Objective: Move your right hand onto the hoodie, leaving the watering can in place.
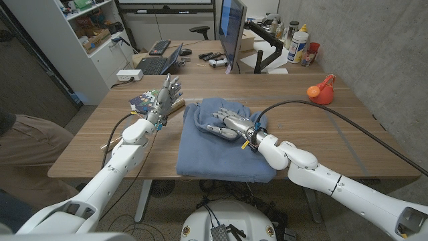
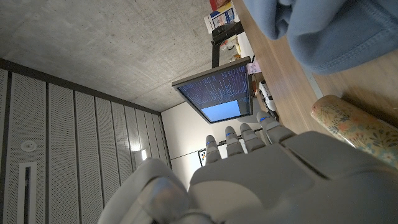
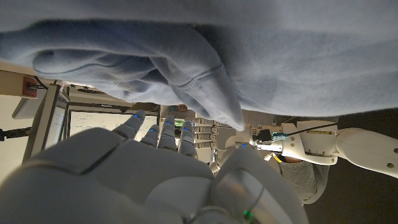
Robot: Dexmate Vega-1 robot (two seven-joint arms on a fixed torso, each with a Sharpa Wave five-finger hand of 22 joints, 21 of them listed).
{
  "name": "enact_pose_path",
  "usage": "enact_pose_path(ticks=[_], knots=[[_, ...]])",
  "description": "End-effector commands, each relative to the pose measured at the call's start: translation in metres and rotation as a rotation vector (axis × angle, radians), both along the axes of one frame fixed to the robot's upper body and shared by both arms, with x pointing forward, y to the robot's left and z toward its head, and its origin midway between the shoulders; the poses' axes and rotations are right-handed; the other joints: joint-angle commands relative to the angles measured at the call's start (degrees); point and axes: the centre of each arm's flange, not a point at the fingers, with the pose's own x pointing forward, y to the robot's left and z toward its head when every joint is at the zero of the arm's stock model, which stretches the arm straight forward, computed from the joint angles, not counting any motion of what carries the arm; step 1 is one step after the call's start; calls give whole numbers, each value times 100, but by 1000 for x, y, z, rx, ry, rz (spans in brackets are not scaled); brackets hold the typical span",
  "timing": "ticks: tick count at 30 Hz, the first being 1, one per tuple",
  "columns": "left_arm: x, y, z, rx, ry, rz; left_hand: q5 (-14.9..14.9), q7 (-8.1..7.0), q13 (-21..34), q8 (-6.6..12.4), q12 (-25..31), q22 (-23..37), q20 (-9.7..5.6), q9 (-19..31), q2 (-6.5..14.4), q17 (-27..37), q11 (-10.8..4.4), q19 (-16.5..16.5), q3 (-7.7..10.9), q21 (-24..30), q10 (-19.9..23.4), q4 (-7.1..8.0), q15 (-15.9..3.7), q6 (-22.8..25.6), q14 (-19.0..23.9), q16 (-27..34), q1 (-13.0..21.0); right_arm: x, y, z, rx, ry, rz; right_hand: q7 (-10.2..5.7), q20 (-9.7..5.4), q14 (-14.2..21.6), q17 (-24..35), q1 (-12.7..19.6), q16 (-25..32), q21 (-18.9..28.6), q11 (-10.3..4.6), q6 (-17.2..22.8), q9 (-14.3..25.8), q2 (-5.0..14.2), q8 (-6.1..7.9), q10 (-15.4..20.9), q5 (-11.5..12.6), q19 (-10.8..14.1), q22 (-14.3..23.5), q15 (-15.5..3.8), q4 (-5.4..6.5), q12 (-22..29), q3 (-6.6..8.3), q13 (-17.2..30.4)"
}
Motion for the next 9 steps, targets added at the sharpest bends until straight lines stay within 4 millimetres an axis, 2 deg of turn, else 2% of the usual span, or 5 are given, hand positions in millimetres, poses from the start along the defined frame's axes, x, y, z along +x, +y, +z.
enact_pose_path(ticks=[1, 3, 9], knots=[[1, -2, 0, 9, 2, -7, -30, -31, 14, 38, 17, 25, -37, 34, 60, 20, -43, 11, -29, 20, 3, 16, -86, -43, 81, 59, 11, 1, -1, 1, -3, 10, 2, 10, -73, 9, 9, -13, 13, 30, 15, -36, 16, 125, -14, 15, -16, 118, 21, -6, 30, 42, 34, 11], [1, -2, 0, 11, 4, -7, -30, -32, 14, 40, 31, 25, -37, 34, 61, 20, -28, 12, -32, 20, 39, 16, -101, -50, 131, 75, 10, 1, -2, 1, -2, 10, 1, 18, -190, 33, 10, -14, 18, 87, 13, -33, 16, 128, -11, 19, -24, 287, 28, -11, 34, 44, 46, 11], [2, -3, 0, 1, -1, -3, -31, -27, 15, 47, 28, 25, -39, 33, 60, 20, -41, 12, -39, 20, 37, 16, -107, -54, 88, 50, 9, 0, -3, 2, -7, 9, -2, 28, -222, 58, 10, -13, 23, 100, 19, -33, 16, 128, -10, 17, -32, 356, 30, 6, 35, 44, 56, 11]])
